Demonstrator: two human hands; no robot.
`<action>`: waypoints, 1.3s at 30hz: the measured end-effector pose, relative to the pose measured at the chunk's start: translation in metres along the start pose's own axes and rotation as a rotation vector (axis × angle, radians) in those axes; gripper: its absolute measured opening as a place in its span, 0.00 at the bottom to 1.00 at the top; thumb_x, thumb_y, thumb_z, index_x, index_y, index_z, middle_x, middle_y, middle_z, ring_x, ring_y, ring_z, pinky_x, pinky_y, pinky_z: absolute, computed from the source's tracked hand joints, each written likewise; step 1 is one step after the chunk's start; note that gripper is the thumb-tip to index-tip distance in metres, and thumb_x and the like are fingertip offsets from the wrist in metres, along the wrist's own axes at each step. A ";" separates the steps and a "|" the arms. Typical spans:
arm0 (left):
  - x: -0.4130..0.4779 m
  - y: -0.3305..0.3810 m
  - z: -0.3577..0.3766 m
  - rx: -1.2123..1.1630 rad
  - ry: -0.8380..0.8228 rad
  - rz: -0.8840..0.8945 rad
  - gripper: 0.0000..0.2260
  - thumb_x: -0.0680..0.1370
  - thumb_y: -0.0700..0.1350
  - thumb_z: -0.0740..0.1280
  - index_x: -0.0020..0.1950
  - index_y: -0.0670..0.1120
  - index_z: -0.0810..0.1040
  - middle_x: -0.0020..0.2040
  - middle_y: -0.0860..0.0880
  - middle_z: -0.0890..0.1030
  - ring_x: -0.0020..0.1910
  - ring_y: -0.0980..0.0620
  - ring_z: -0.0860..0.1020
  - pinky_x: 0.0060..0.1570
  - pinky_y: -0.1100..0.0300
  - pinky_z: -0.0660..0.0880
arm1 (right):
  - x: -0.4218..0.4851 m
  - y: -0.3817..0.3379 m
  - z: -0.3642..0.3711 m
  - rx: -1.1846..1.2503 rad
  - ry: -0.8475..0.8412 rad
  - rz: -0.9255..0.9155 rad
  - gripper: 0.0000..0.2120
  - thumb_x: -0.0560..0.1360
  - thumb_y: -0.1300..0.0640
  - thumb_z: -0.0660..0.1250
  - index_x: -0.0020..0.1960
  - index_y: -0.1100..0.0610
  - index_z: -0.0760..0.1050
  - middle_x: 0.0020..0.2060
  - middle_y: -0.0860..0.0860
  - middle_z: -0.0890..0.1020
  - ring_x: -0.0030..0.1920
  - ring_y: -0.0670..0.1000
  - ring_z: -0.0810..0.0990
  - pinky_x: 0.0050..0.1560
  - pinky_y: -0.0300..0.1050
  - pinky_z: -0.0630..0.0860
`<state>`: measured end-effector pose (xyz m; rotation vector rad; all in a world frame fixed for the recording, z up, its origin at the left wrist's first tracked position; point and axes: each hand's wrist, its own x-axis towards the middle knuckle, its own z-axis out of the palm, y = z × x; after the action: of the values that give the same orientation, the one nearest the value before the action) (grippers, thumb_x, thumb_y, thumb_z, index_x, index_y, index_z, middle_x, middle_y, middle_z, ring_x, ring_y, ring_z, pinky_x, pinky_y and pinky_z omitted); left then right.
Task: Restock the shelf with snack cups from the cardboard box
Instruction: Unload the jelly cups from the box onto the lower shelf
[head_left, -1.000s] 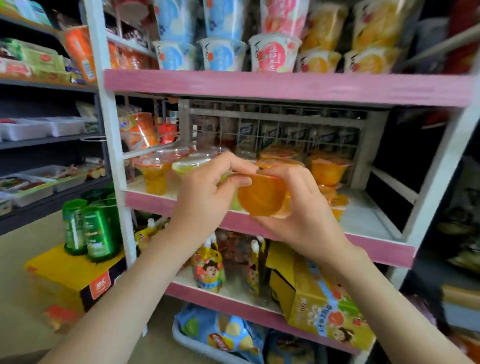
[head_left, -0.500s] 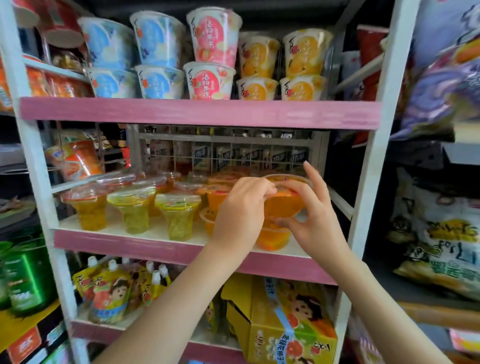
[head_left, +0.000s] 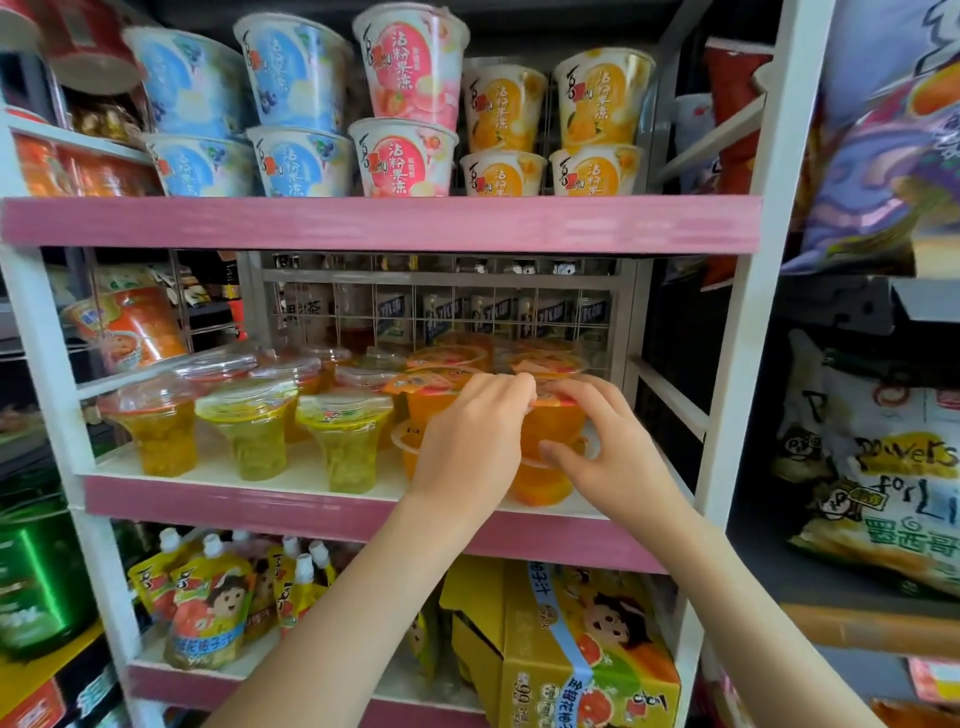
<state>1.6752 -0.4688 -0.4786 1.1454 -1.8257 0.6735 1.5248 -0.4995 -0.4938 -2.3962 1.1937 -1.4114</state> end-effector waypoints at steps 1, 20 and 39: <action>-0.003 0.001 -0.005 0.026 0.002 0.003 0.08 0.71 0.35 0.72 0.49 0.42 0.79 0.44 0.47 0.82 0.45 0.49 0.81 0.24 0.62 0.74 | -0.002 -0.002 0.001 -0.059 0.023 0.005 0.27 0.72 0.54 0.71 0.68 0.45 0.66 0.70 0.46 0.62 0.68 0.46 0.65 0.62 0.36 0.68; -0.327 -0.185 -0.257 0.212 0.018 -0.754 0.08 0.78 0.48 0.59 0.53 0.48 0.75 0.45 0.52 0.81 0.41 0.52 0.80 0.44 0.57 0.75 | -0.117 -0.272 0.273 0.243 -0.235 -0.532 0.25 0.69 0.63 0.64 0.65 0.67 0.69 0.59 0.61 0.74 0.61 0.57 0.68 0.66 0.46 0.63; -0.623 -0.185 -0.356 0.392 -0.861 -1.592 0.30 0.78 0.45 0.62 0.77 0.52 0.52 0.77 0.50 0.55 0.73 0.48 0.60 0.70 0.52 0.62 | -0.335 -0.394 0.491 -0.318 -1.220 -1.091 0.49 0.73 0.62 0.68 0.76 0.57 0.32 0.76 0.56 0.38 0.76 0.55 0.37 0.73 0.51 0.39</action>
<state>2.1095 0.0050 -0.8472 2.8204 -0.7057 -0.5295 2.0465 -0.1389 -0.8197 -3.2660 -0.2785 0.4753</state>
